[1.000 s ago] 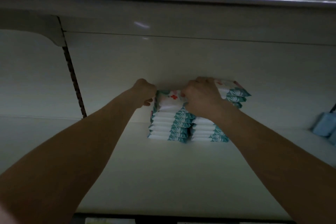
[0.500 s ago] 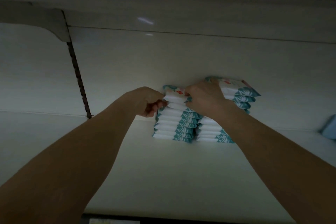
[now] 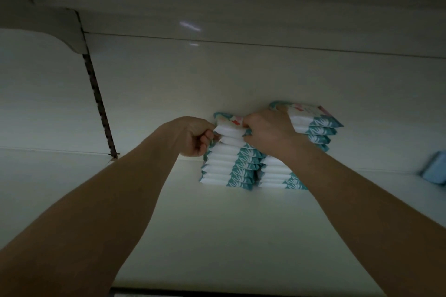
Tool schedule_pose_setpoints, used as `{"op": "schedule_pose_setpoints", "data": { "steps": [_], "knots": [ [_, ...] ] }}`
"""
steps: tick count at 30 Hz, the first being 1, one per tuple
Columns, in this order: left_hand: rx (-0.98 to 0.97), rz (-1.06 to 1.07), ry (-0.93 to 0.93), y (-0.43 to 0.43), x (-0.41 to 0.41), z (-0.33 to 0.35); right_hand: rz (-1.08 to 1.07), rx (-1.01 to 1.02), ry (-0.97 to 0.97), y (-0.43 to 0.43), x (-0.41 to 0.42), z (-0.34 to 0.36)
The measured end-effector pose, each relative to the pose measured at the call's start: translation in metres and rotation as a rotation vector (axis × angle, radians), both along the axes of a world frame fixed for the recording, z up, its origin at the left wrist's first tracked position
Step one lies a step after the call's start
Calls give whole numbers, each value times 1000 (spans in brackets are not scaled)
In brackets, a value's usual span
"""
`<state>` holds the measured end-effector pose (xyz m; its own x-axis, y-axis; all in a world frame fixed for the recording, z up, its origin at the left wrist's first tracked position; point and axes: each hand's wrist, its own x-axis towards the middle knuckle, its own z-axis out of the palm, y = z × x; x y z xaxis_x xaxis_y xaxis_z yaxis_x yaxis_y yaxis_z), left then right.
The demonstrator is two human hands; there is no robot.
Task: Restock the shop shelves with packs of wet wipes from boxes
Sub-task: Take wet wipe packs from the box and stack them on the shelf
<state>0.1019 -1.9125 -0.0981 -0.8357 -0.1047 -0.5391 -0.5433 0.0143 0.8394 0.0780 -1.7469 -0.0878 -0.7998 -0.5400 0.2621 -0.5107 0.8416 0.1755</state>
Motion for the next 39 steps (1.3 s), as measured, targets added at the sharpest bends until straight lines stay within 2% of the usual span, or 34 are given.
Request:
{"op": "schedule_pose_setpoints", "data": {
  "steps": [2, 7, 12, 13, 15, 17, 18, 21, 27, 29, 31, 33, 34, 36, 39],
  "knots": [
    [16, 32, 19, 1, -1, -3, 8, -4, 16, 0, 0, -1],
    [-84, 111, 65, -6, 1, -7, 22, 18, 46, -5, -1, 2],
    [-252, 152, 111, -11, 14, -2, 67, 76, 38, -14, -2, 2],
    [-361, 171, 174, -9, 14, 1, 82, 93, 47, -14, -2, 3],
    [-750, 216, 431, -4, 9, 6, 115, 120, 59, -12, -3, 5],
    [-1013, 97, 667, 7, 7, 10, 119, 144, 14, -12, -2, 8],
    [-1098, -28, 715, 13, 7, 9, 107, 148, -28, -13, -1, 11],
    [-1279, -317, 629, 26, 3, 0, 89, 125, -111, -9, -4, 15],
    [-1528, -340, 536, 36, 5, 6, 111, 106, -143, -12, -6, 11],
    [-1610, -389, 492, 41, 6, 8, 136, 3, -233, -5, -5, 22],
    [-1665, -437, 433, 41, 6, 9, 146, -146, -207, 11, -5, 37],
    [-1692, -464, 394, 40, 7, 10, 63, -224, -118, 33, -12, 48],
    [-1692, -477, 390, 41, 8, 10, -37, -201, -104, 44, -18, 50],
    [-1688, -508, 418, 43, 8, 8, -240, -106, -204, 61, -25, 46],
    [-1673, -497, 498, 43, 6, 2, -235, -139, -345, 64, -28, 26]
  ]
}}
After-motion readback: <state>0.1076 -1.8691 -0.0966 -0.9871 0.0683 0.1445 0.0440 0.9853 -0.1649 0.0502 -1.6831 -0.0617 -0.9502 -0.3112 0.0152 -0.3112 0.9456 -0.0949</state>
